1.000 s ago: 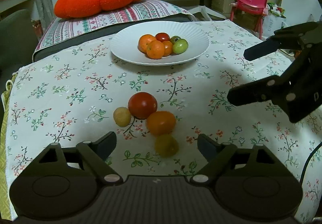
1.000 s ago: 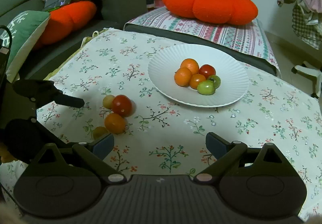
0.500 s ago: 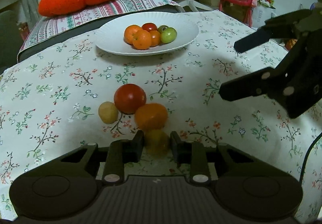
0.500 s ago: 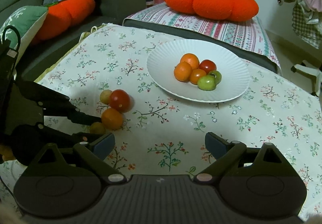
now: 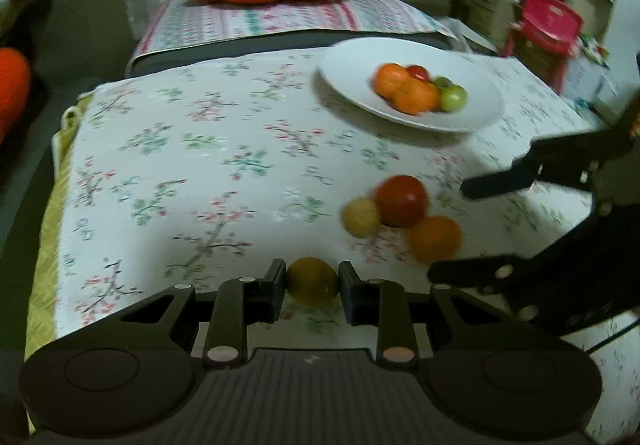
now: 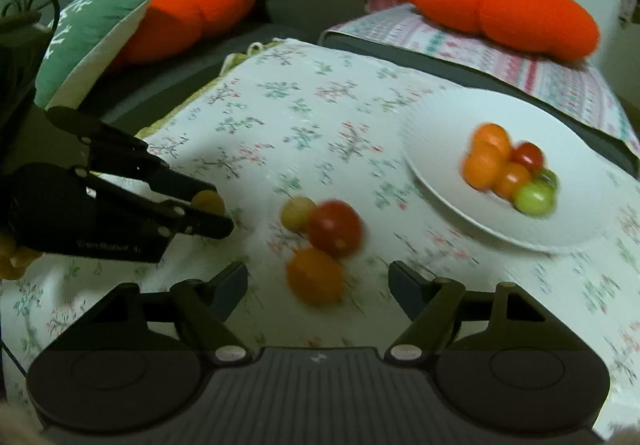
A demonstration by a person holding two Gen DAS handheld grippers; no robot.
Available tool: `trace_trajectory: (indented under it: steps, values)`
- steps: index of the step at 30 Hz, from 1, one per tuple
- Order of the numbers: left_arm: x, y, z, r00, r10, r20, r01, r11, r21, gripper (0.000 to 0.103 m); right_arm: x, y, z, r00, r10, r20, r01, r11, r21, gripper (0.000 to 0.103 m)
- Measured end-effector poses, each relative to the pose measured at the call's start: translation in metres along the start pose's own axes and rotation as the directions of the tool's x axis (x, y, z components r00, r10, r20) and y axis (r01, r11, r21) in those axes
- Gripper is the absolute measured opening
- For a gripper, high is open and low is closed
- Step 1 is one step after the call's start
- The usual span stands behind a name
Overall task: Organize fruits
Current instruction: 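Grasp the small brown fruit with the left tool while the right tool grasps an orange, then carry the brown fruit and orange onto the white plate and open both tools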
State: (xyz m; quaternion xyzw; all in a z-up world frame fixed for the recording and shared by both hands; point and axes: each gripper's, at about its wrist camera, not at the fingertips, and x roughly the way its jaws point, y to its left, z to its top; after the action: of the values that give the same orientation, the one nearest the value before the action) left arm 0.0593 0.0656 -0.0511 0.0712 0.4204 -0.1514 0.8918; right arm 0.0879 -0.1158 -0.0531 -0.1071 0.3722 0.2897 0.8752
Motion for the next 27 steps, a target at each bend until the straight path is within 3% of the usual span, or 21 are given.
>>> trace_trajectory:
  steps: [1,3,5,15,27]
  values:
    - [-0.001,0.004,0.000,1.000,0.004,0.001,-0.004,1.000,-0.014,0.003,0.005,0.002,0.002,1.000,0.003,-0.006,-0.003,1.000,-0.006,0.063]
    - [0.000,0.007,0.002,1.000,0.009,0.002,-0.009,1.000,-0.029,0.003,0.016,0.006,0.002,1.000,0.000,-0.027,-0.001,1.000,-0.014,0.043]
    - [-0.001,0.009,0.002,1.000,0.012,0.002,-0.012,0.999,-0.037,0.003,0.023,0.008,0.000,0.999,-0.003,-0.054,0.001,1.000,-0.019,0.029]
    - [-0.005,0.004,0.004,1.000,0.006,0.020,-0.006,1.000,-0.012,0.003,0.004,0.012,-0.012,0.999,-0.004,-0.048,0.001,0.998,-0.070,0.028]
    - [-0.006,-0.002,0.013,0.999,-0.008,0.047,0.009,1.000,-0.020,0.003,-0.026,-0.015,-0.010,0.999,-0.039,0.016,0.039,0.999,-0.027,0.028]
